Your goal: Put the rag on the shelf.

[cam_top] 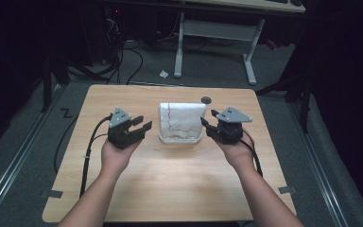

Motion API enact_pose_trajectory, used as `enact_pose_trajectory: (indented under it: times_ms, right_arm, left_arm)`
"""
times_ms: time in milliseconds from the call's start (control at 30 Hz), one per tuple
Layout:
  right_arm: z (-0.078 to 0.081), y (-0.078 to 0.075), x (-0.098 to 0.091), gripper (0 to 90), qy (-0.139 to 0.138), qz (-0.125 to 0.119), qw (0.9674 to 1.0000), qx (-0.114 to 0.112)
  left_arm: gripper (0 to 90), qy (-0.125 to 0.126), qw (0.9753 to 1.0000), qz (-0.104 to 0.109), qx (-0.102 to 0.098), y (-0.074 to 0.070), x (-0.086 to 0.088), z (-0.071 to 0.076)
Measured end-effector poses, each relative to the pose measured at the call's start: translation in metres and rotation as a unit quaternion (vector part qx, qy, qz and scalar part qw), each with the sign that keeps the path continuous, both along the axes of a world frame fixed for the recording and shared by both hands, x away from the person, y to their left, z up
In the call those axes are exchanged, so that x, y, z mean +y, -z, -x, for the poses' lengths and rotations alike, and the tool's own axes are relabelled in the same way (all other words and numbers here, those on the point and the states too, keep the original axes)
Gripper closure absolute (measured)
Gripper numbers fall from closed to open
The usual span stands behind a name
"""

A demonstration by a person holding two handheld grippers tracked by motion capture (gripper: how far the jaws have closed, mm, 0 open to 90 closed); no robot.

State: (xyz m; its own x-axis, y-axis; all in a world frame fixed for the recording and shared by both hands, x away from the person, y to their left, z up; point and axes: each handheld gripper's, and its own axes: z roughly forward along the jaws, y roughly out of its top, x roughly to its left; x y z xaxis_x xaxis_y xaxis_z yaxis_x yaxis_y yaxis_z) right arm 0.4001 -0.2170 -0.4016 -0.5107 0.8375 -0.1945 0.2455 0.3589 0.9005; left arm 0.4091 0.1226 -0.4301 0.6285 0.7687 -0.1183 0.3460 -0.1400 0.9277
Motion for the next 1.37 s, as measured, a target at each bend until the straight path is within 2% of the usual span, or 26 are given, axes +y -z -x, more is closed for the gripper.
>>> enact_pose_trajectory:
  times_ms: [33, 67, 133, 200, 300, 333, 367, 400, 433, 467, 500, 533, 567, 600, 633, 667, 700, 733, 767, 800, 833, 867, 933, 1067, 1367]
  right_arm:
    - [0.003, 0.004, 0.0, 50.3, -0.002, 0.001, 1.0, 0.003]
    - [0.003, 0.004, 0.0, 50.3, -0.002, 0.001, 1.0, 0.003]
    - [0.013, 0.019, 0.001, 50.1, -0.008, 0.005, 0.9999, 0.012]
    - [0.016, 0.023, 0.002, 50.1, -0.009, 0.006, 0.9998, 0.017]
    - [0.025, 0.039, 0.002, 49.8, -0.014, 0.005, 0.9994, 0.032]
    - [0.032, 0.051, 0.002, 49.6, -0.017, 0.001, 0.999, 0.042]
    - [0.032, 0.051, 0.002, 49.6, -0.017, 0.001, 0.999, 0.042]
    - [0.039, 0.064, 0.002, 49.3, -0.018, 0.0, 0.9983, 0.055]
    - [0.042, 0.068, 0.002, 49.3, -0.018, -0.002, 0.998, 0.06]
    - [0.042, 0.068, 0.002, 49.3, -0.018, -0.002, 0.998, 0.06]
    - [0.045, 0.074, 0.002, 49.2, -0.019, -0.001, 0.9977, 0.065]
    - [0.051, 0.086, 0.001, 49.0, -0.017, -0.004, 0.9965, 0.082]
    - [0.055, 0.092, 0.0, 48.9, -0.019, -0.006, 0.9958, 0.089]
    - [0.055, 0.092, 0.0, 48.9, -0.019, -0.006, 0.9958, 0.089]
    - [0.064, 0.106, -0.002, 48.5, -0.019, -0.008, 0.9945, 0.102]
    - [0.064, 0.106, -0.002, 48.5, -0.019, -0.008, 0.9945, 0.102]
    - [0.079, 0.121, -0.008, 51.1, -0.017, -0.012, 0.9949, 0.098]
    - [0.082, 0.124, -0.01, 49.9, -0.017, -0.003, 0.9944, 0.104]
    - [0.084, 0.122, -0.012, 48.9, -0.02, 0.004, 0.9945, 0.102]
    - [0.085, 0.12, -0.014, 49.0, -0.017, 0.003, 0.9957, 0.091]
    - [0.085, 0.12, -0.014, 49.0, -0.017, 0.003, 0.9957, 0.091]
    - [0.082, 0.121, -0.016, 49.2, -0.013, -0.006, 0.9958, 0.09]
    - [0.077, 0.125, -0.016, 49.3, -0.012, -0.012, 0.9945, 0.104]
    - [0.075, 0.129, -0.012, 49.3, -0.018, -0.004, 0.9939, 0.109]
    - [0.073, 0.132, -0.013, 49.3, -0.02, -0.006, 0.9922, 0.123]
  left_arm:
    - [55.7, 0.0, 1.0, 0.0, 0.0, 0.0, 0.0, 0.0]
    - [55.7, 0.001, 1.0, -0.001, 0.005, 0.005, 0.002, 0.004]
    - [55.0, 0.009, 0.9998, -0.004, 0.02, 0.02, 0.006, 0.014]
    - [55.0, 0.01, 0.9997, -0.007, 0.023, 0.025, 0.006, 0.018]
    - [54.3, 0.022, 0.999, -0.016, 0.036, 0.04, 0.006, 0.03]
    - [53.6, 0.033, 0.9979, -0.028, 0.049, 0.051, 0.004, 0.038]
    - [53.3, 0.033, 0.9979, -0.028, 0.049, 0.051, 0.004, 0.038]
    - [52.9, 0.043, 0.9964, -0.039, 0.062, 0.062, 0.004, 0.047]
    - [52.6, 0.048, 0.9955, -0.046, 0.068, 0.068, 0.004, 0.052]
    - [52.3, 0.048, 0.9955, -0.046, 0.068, 0.068, 0.004, 0.052]
    - [52.3, 0.051, 0.9942, -0.061, 0.071, 0.075, 0.003, 0.059]
    - [51.0, 0.055, 0.9935, -0.069, 0.072, 0.08, 0.003, 0.063]
    - [50.5, 0.062, 0.9923, -0.079, 0.072, 0.087, 0.004, 0.068]
    - [50.5, 0.067, 0.9911, -0.09, 0.072, 0.093, 0.005, 0.073]
    - [52.0, 0.065, 0.9883, -0.114, 0.077, 0.101, 0.008, 0.076]
    - [51.8, 0.065, 0.9883, -0.114, 0.077, 0.101, 0.008, 0.076]
    - [50.5, 0.065, 0.9891, -0.108, 0.076, 0.097, 0.01, 0.075]
    - [50.0, 0.066, 0.991, -0.091, 0.073, 0.095, 0.012, 0.074]
    - [49.8, 0.066, 0.991, -0.091, 0.073, 0.095, 0.012, 0.074]
    - [49.9, 0.063, 0.9925, -0.071, 0.077, 0.094, 0.015, 0.071]
    - [49.9, 0.063, 0.9925, -0.071, 0.077, 0.094, 0.015, 0.071]
    - [49.9, 0.058, 0.9915, -0.078, 0.087, 0.098, 0.014, 0.066]
    - [49.6, 0.059, 0.9901, -0.086, 0.094, 0.101, 0.012, 0.065]
    - [48.9, 0.07, 0.9891, -0.095, 0.088, 0.102, 0.008, 0.068]
    - [48.1, 0.072, 0.9881, -0.101, 0.091, 0.105, 0.006, 0.068]
